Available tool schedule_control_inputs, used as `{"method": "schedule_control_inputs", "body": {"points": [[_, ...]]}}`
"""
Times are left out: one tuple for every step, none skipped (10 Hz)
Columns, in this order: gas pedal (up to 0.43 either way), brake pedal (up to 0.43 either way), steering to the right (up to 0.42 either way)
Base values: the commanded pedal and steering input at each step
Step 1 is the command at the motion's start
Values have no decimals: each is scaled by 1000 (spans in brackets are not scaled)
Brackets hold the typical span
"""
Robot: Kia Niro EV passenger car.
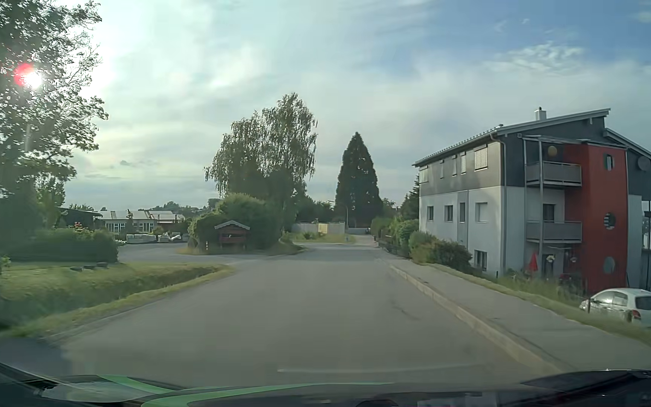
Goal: Follow the waypoints while adhering to traffic rules and regulations
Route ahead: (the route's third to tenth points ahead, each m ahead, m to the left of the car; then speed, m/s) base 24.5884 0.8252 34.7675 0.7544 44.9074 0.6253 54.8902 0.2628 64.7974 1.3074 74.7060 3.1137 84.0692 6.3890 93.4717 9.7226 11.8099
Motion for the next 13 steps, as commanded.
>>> {"method": "schedule_control_inputs", "body": {"points": [[28,0,6],[28,0,6],[28,0,7],[28,0,6],[28,0,5],[28,0,6],[28,0,5],[28,0,5],[28,0,5],[28,0,5],[28,0,4],[28,0,7],[28,0,9]]}}
